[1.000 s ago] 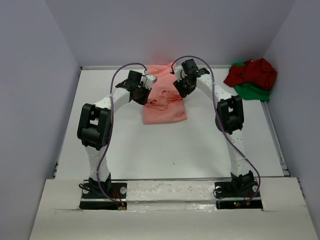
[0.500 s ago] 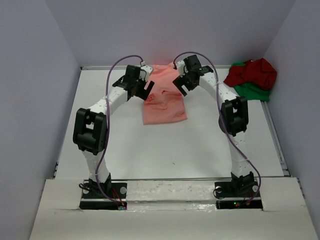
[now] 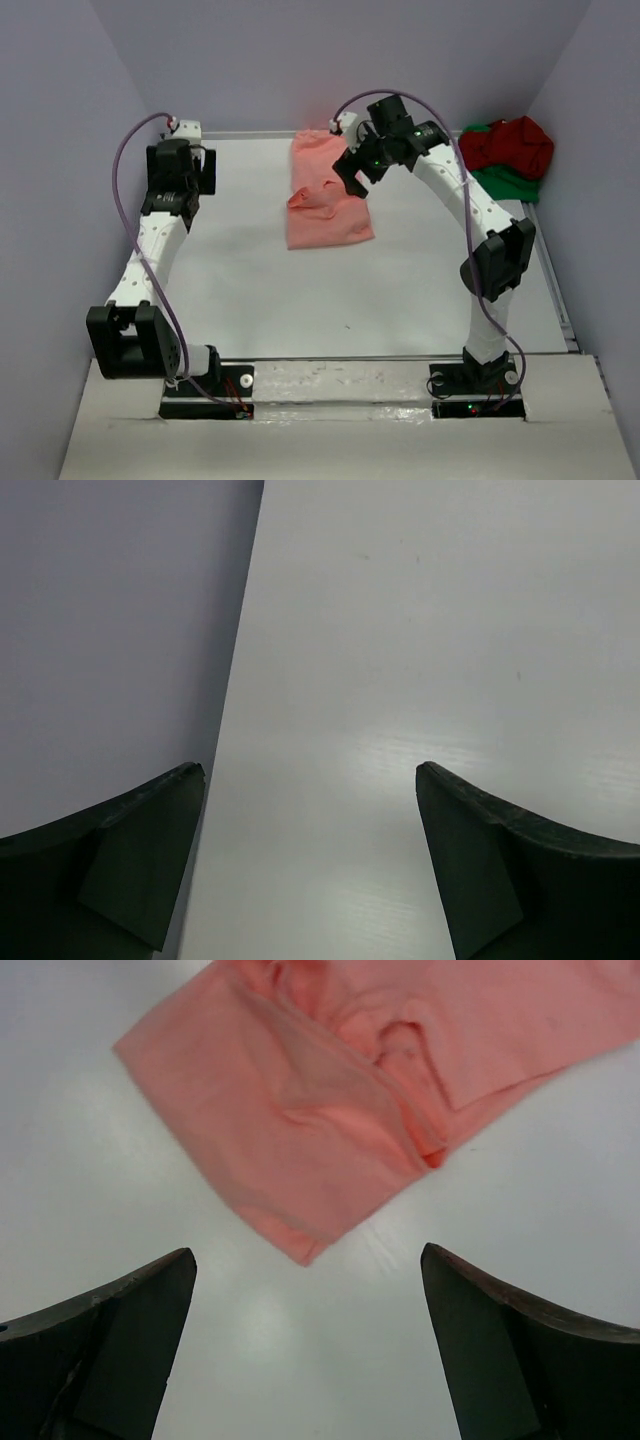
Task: Fold and stack the t-shirts
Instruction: Fold the folded rectangular tshirt in 1/3 of the way
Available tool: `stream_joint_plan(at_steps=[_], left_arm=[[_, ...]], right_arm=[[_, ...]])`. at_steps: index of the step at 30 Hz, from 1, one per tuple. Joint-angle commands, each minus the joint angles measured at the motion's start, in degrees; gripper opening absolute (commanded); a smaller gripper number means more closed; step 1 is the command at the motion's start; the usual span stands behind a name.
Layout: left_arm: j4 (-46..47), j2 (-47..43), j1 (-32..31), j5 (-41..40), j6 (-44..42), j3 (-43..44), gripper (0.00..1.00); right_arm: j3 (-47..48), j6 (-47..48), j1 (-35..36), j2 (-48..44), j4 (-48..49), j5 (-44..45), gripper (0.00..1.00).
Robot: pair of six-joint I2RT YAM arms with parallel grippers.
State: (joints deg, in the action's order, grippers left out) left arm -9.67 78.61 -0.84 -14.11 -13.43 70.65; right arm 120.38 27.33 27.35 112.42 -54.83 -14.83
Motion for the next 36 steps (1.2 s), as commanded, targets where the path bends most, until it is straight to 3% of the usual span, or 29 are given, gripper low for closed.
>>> stream_joint_plan(at_steps=[1,5,12,15,17,21,22,36], left_arm=[[1.31,-9.06,-1.18,-7.69,-1.24,-10.34,0.99],[6.33,-21.36,2.06,-5.05,-2.56,-20.02,0.99],[6.33,-28.15,6.46,-1.63,-3.09,-25.47,0.99],[5.72,-29.21,6.82,-0.13,-4.06,-25.91,0.99],[5.28,-28.95,6.99,-0.22,-4.67,-25.65,0.99],[4.75,-28.42,7.43,0.04,-5.03,-25.56,0.99],[4.66,-28.42,7.61,0.66,-5.03,-25.65,0.99],[3.52,-27.19,8.93,3.3,-4.59,-24.69,0.99]], right_arm=[[-3.22,2.55,5.16,2.97,-9.85,-6.08,1.0],[-0.24,1.68,7.98,7.71,-10.83,-8.89,1.0],[10.83,0.36,9.03,16.68,-9.6,-9.61,0.99],[13.92,0.35,9.03,19.32,-7.23,-7.06,0.92],[14.18,0.26,9.03,19.94,-5.38,-6.79,0.79],[14.18,0.0,9.03,20.73,-3.09,-6.88,0.31],[14.27,0.0,9.03,20.99,-2.74,-6.97,0.0],[15.67,0.61,9.03,26.09,0.51,-11.27,0.0]])
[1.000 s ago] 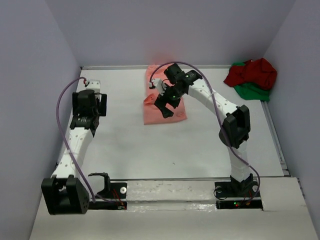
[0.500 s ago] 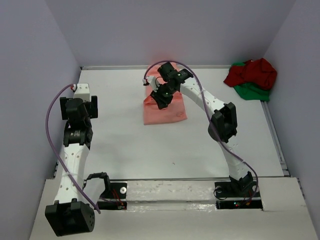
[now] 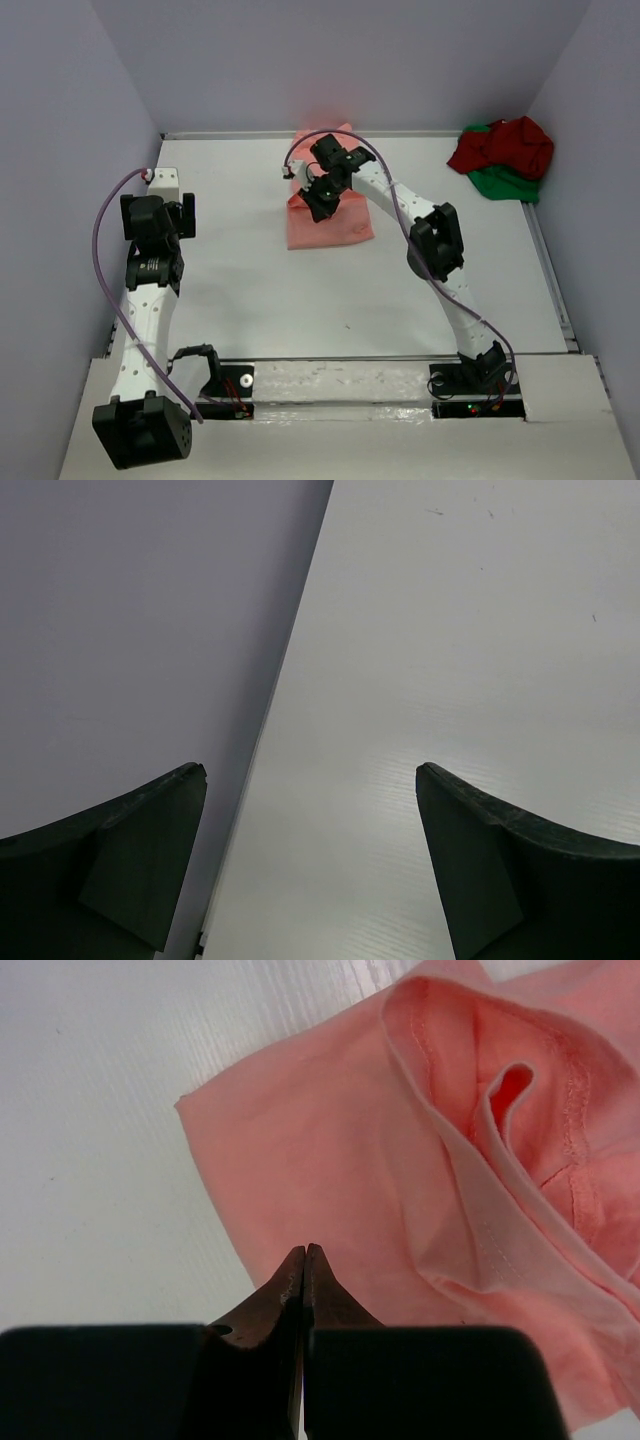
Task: Fold and stack the t-shirts
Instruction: Fold the folded rectangular tshirt in 1/3 of the way
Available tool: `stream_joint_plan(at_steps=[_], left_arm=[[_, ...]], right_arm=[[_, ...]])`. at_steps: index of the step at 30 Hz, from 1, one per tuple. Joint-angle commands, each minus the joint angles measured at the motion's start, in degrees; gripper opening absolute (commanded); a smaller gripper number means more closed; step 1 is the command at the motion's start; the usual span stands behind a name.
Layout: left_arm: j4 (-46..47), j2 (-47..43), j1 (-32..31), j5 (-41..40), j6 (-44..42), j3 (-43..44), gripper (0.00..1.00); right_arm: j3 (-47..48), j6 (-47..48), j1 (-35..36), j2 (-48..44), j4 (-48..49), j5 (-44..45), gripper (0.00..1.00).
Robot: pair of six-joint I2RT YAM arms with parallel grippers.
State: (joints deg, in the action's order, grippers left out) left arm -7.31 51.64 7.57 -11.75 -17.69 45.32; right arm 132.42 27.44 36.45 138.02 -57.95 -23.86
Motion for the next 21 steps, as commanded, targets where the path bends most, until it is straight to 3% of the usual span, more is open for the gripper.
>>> stream_joint_plan(at_steps=[1,9,16,21], left_arm=[[1.07,-0.13,0.69,1.11,-0.24,0.65,0.99],[0.46,0.74,1.39,3.05,-0.24,0.82,0.99],[0.1,0.92,2.01,4.45,-0.06,0.73,0.99],[-0.16,0.83,2.53,5.33,0.03,0.82,0.99]], right_arm=[[4.85,0.68,-0.06,1.37,3.81,-2.33,0.0],[8.12,1.83,-0.06,4.36,7.5,-0.41,0.0],[8.91,1.82,-0.06,7.09,13.12,10.91,0.0],[9.17,3.06,-0.06,8.76,13.83,14.1,0.0]])
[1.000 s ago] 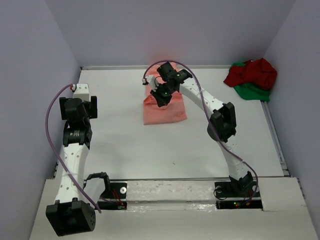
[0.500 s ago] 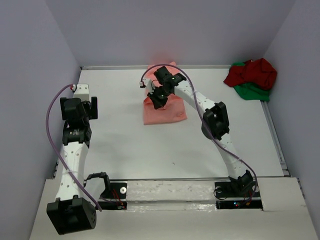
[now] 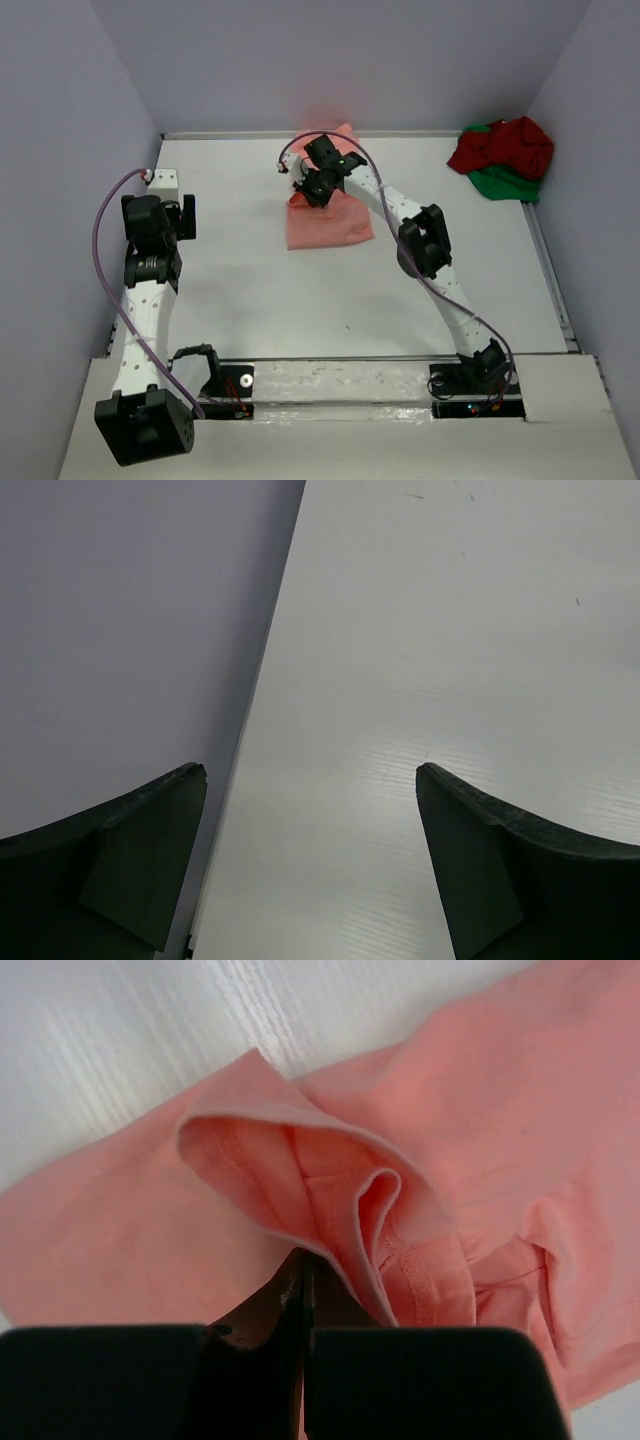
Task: Fold and stack the t-shirts
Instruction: Fold the folded rectangular tshirt in 1/3 of the way
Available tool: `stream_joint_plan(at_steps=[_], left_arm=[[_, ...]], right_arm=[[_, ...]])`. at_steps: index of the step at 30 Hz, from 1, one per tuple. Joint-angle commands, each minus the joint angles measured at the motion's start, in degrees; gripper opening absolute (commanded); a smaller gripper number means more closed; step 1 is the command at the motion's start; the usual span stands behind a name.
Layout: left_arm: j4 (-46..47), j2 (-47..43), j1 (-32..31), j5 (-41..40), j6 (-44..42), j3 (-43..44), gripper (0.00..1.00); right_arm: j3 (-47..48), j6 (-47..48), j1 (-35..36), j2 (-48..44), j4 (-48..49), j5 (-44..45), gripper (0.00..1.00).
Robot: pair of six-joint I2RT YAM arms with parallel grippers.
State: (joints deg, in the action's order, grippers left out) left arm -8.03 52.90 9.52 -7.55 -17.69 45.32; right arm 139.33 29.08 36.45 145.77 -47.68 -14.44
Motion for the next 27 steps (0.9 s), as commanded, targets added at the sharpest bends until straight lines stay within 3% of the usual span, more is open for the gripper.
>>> stream_joint_plan(at_steps=[1,3,7,8,11,22,27], left_arm=[[0.56,-0.52,0.68,1.22,0.03,0.82,0.99],[0.39,-0.7,0.76,1.4,-0.06,0.73,0.99],[0.39,-1.4,1.29,2.36,0.03,0.38,0.99],[0.39,-1.57,1.38,2.71,0.03,0.38,0.99],[0.39,-2.02,1.64,3.51,0.03,0.21,0.99],[-0.32,-3.16,2.35,7.19,0.29,0.38,0.99],[-3.04,-2.02,2.43,14.31,-0.76,2.58,0.99]], right_arm=[[2.26,1.33,-0.06,1.44,4.34,5.99,0.0],[2.18,1.07,-0.06,1.88,6.18,9.32,0.0],[1.3,-0.26,-0.06,2.94,18.92,30.29,0.0],[0.6,-0.08,-0.06,2.85,20.77,32.17,0.0],[-4.93,0.8,-0.06,-1.1,26.05,31.76,0.0],[-9.77,3.7,-0.06,-6.55,27.55,34.12,0.0],[-16.7,7.74,-0.06,-13.49,31.42,38.52,0.0]])
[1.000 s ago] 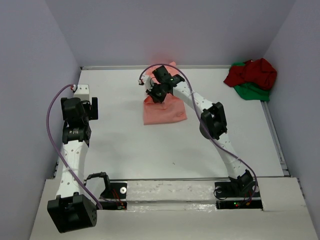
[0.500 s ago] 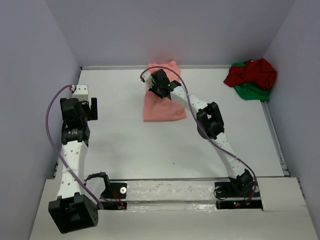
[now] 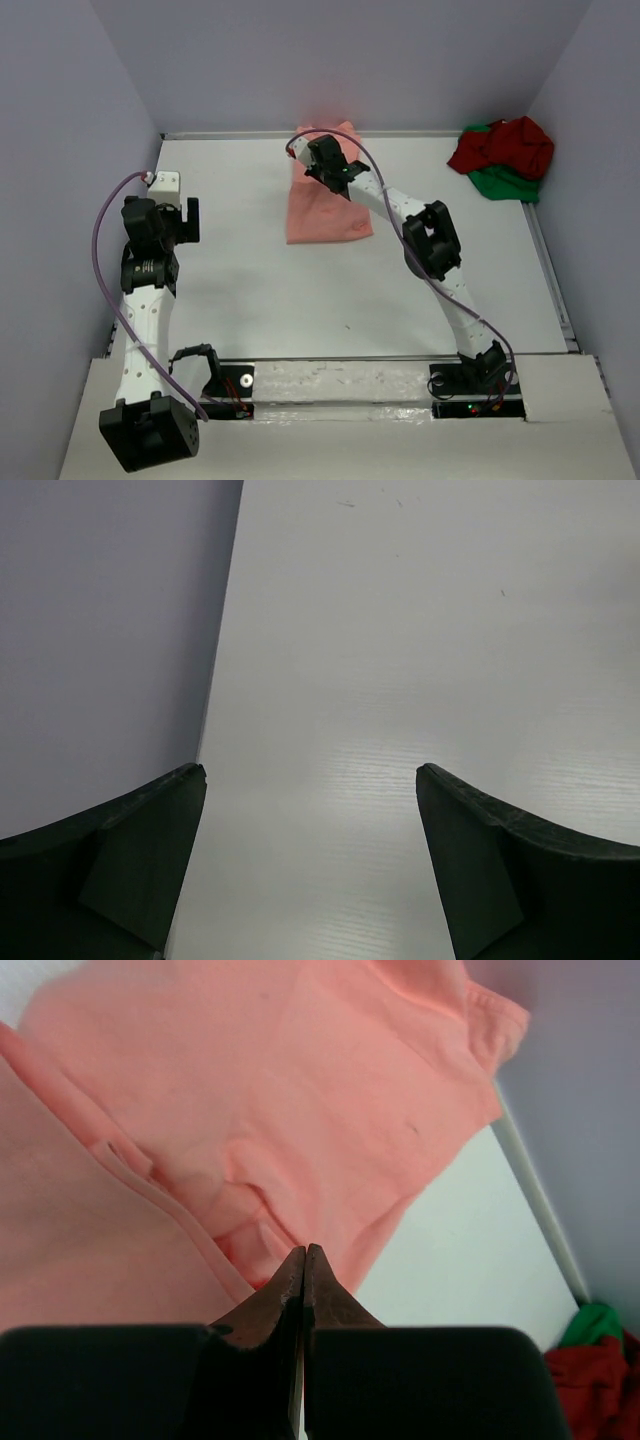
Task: Fold and stack the t-shirts
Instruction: Fold the folded rectangular tshirt in 1/3 of the way
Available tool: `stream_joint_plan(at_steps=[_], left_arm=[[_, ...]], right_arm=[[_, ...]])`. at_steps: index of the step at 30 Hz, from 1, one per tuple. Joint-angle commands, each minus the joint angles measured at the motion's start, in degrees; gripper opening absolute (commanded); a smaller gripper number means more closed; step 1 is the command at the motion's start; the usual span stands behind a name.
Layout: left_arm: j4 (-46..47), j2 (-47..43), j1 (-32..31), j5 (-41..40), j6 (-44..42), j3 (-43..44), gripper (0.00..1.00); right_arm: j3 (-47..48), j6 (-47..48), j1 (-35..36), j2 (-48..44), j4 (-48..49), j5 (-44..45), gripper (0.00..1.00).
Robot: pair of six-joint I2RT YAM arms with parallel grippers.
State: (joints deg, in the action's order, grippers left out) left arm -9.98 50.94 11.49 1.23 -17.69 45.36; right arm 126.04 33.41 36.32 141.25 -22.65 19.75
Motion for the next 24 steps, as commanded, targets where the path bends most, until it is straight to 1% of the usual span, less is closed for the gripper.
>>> stream_joint_plan(at_steps=[1,5,6,7,8,9,10,13,14,15,17,18,19,22,24], left_arm=[[-1.53,-0.05,0.38,6.32,-0.94,2.71,0.99],[-2.41,-0.05,0.38,13.95,-0.85,2.63,0.99],[-2.76,0.73,0.38,15.54,-1.03,2.54,0.99],[-3.11,1.35,0.38,16.68,-1.11,2.45,0.99],[-3.64,2.49,0.38,18.09,-1.03,2.45,0.99],[-3.91,2.93,0.38,18.62,-1.2,2.62,0.99],[-4.08,3.29,0.47,19.06,-1.29,2.71,0.98],[-4.08,4.34,0.29,19.94,-1.2,3.24,0.98],[-4.17,4.69,0.29,20.82,-0.94,3.33,0.98],[-4.17,4.96,0.29,21.35,-0.77,3.41,0.98],[-4.08,5.75,0.29,22.23,-0.5,3.33,0.97],[-4.08,6.01,0.29,22.32,-0.59,3.41,0.97],[-4.08,6.1,0.29,22.49,-0.59,3.24,0.96],[-4.26,5.67,0.38,22.93,-0.59,3.15,0.96],[-4.52,5.23,0.29,24.25,-0.41,2.72,0.96]], right_arm=[[-4.65,4.98,0.07,-10.19,8.22,5.03,0.0],[-8.34,7.64,-1.24,-14.5,8.59,9.95,0.0],[-10.96,7.55,-2.03,-16.86,8.42,10.48,0.02],[-10.99,7.11,-2.04,-18.45,8.33,10.75,0.07],[-14.73,6.67,-2.91,-20.12,8.07,10.84,0.24],[-16.68,5.19,-2.92,-21.88,7.72,10.93,0.3],[-20.62,4.39,-3.61,-25.55,6.67,10.58,0.31],[-26.44,0.88,-4.24,-31.19,2.98,9.7,0.52],[-28.2,0.0,-4.24,-32.78,1.49,8.65,0.57],[-31.17,-0.97,-4.24,-35.84,-0.44,7.68,0.51],[-34.35,-4.12,-4.24,-39.89,-3.69,5.75,0.42],[-37.07,-6.14,-4.24,-40.87,-5.02,4.52,0.42],[-38.22,-7.29,-4.24,-41.66,-7.29,2.94,0.44],[-41.48,-11.5,-4.76,-43.25,-11.6,-1.45,0.45],[-42.28,-14.14,-5.38,-42.99,-13.81,-6.98,0.48]])
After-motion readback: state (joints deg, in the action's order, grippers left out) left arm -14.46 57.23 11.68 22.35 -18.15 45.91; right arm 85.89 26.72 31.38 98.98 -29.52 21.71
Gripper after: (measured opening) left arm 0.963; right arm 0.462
